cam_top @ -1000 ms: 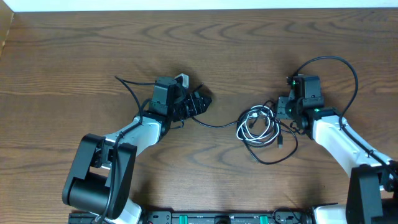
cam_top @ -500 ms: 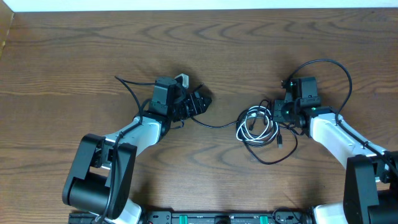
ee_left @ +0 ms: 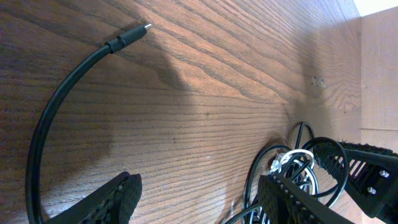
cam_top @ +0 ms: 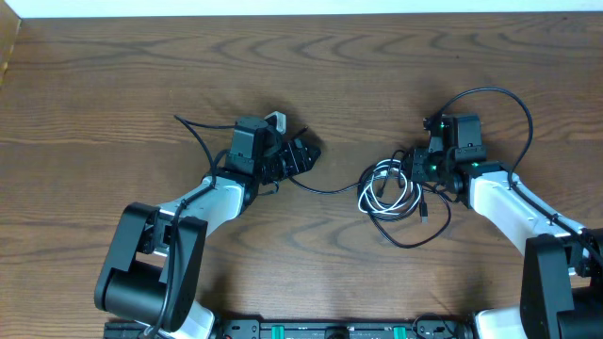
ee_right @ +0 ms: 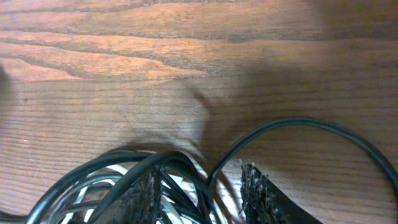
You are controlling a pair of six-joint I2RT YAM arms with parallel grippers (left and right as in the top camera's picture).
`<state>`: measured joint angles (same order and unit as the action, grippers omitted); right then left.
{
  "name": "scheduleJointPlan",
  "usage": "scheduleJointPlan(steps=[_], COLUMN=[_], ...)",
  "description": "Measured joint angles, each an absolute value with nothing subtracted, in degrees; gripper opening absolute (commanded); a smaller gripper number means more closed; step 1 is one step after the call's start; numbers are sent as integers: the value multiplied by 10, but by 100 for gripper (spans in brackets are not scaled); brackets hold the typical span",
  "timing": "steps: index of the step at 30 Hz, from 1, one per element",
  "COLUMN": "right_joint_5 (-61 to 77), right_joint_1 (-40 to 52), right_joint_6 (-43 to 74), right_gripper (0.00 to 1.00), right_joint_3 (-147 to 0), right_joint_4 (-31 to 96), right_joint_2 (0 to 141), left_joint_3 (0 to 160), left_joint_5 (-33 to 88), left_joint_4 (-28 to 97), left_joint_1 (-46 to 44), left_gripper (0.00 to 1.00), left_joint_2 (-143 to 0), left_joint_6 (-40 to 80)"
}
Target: Untangle cables
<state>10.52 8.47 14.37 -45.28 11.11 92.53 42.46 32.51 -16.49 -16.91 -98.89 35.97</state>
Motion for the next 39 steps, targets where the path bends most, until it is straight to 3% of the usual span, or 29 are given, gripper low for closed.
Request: scheduleJointPlan(steps=[3, 6, 8, 20, 28, 34, 39], right_joint_5=[105, 106, 107, 107, 107, 124, 216], right_joint_1=[85, 85, 84, 75, 75, 75, 75], right_joint_6=[133, 117, 98, 72, 69, 68, 64], right_gripper=[33, 6, 2, 1, 1, 1, 1], right_joint_3=[-453, -453, -453, -453, -453, -453, -453], right_joint_4=[95, 84, 82, 132, 249, 291, 294], right_joint_2=[937, 955, 967, 906, 802, 800, 800], left_joint_3=[425, 425, 425, 425, 425, 426, 426], left_joint_5=[325, 325, 325, 333, 437, 477, 426], left_joint_4=[-165, -165, -165, -166, -206, -83, 43], left_joint_1=[-169, -169, -169, -169, -169, -177, -243], left_gripper=[66, 66, 66, 66, 66, 65, 65], left_joint_2=[-989, -989, -989, -989, -968, -846, -750], left_joint_6=[359, 360, 360, 359, 328, 253, 208])
